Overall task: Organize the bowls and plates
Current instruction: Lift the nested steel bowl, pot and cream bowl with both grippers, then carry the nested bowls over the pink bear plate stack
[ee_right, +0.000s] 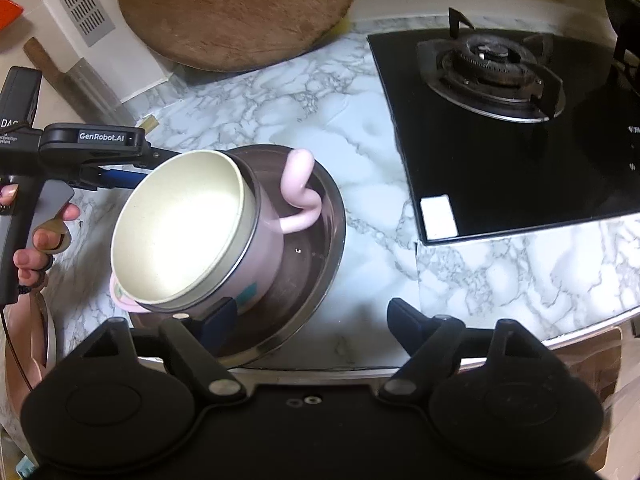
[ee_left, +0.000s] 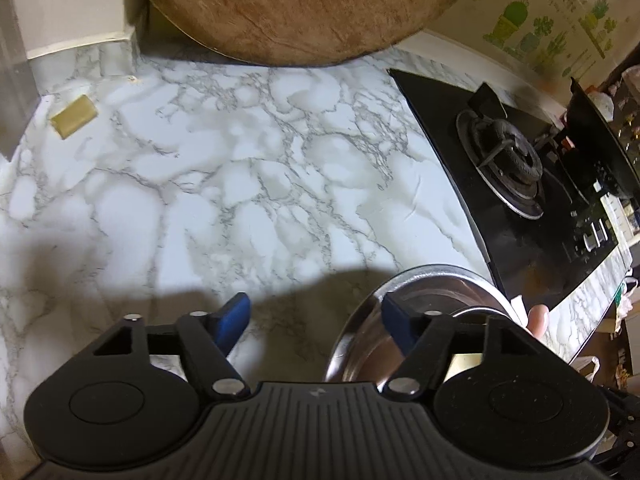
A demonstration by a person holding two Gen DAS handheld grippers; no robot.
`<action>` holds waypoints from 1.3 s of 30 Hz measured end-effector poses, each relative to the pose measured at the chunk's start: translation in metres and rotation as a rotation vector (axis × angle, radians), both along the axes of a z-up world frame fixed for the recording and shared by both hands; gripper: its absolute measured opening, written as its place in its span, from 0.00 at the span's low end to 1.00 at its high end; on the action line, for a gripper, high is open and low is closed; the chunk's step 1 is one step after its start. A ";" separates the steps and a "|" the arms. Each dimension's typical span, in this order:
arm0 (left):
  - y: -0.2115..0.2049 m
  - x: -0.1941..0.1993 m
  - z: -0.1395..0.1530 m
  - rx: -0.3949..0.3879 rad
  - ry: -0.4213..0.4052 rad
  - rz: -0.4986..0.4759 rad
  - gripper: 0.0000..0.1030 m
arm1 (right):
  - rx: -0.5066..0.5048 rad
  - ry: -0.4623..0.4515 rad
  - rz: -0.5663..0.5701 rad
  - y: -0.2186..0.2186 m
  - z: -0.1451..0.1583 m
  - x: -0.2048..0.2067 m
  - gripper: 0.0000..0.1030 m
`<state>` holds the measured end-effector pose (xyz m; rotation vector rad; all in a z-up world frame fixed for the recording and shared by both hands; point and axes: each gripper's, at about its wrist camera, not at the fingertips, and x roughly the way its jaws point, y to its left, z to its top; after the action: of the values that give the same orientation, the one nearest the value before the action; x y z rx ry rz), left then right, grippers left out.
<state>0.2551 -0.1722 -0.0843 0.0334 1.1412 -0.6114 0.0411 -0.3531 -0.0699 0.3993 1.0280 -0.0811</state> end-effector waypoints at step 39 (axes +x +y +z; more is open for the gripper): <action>0.037 0.000 0.002 -0.098 0.129 0.157 0.18 | 0.076 0.102 0.004 -0.013 -0.019 0.052 0.19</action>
<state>0.2548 -0.1355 -0.0825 -0.1806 1.2240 -0.5347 0.0929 -0.3662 -0.0893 0.4654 1.1349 -0.0592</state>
